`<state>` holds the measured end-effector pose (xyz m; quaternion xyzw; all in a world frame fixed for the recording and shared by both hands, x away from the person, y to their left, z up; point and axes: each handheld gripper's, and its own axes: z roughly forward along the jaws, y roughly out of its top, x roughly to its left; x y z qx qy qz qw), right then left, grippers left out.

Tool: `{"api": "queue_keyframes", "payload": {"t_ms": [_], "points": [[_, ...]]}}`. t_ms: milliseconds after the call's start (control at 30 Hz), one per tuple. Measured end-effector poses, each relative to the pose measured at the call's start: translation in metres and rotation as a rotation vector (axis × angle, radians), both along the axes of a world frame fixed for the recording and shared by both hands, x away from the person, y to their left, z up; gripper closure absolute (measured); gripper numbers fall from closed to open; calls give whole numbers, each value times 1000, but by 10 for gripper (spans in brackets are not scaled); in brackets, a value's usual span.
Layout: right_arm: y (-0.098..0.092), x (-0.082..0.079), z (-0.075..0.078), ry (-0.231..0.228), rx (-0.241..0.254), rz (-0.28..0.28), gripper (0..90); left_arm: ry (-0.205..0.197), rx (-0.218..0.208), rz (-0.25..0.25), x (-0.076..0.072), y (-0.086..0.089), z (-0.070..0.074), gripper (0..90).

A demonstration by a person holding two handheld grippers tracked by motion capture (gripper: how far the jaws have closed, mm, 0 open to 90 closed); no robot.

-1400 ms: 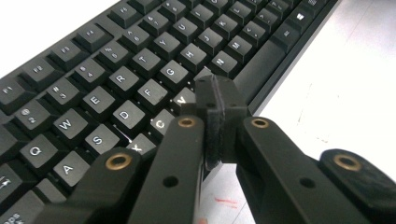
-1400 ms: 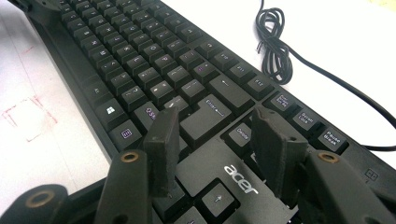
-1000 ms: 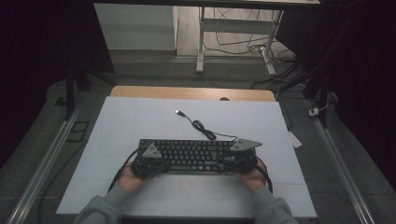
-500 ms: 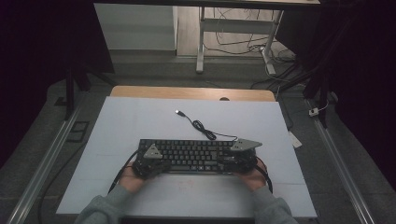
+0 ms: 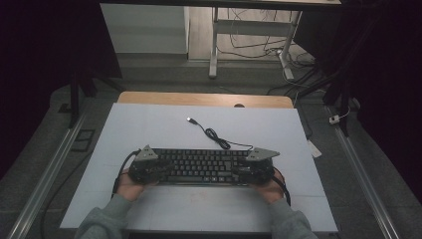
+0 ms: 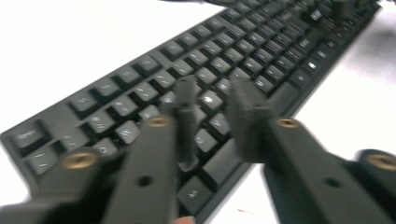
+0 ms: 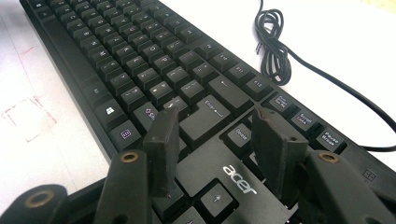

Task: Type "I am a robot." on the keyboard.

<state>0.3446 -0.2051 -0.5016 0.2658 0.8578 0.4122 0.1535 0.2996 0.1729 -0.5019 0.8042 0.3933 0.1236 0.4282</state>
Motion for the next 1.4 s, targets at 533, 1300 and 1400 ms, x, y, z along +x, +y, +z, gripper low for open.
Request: {"api": "queue_keyframes", "payload": {"t_ms": [533, 1300, 1400], "points": [[0, 0, -1, -3, -1, 1, 513, 15, 8, 105, 7, 21, -1, 393], [0, 1, -1, -4, -3, 0, 512, 16, 8, 137, 8, 28, 0, 346], [0, 1, 0, -4, -4, 0, 511, 9, 9, 137, 8, 30, 1, 356]]}}
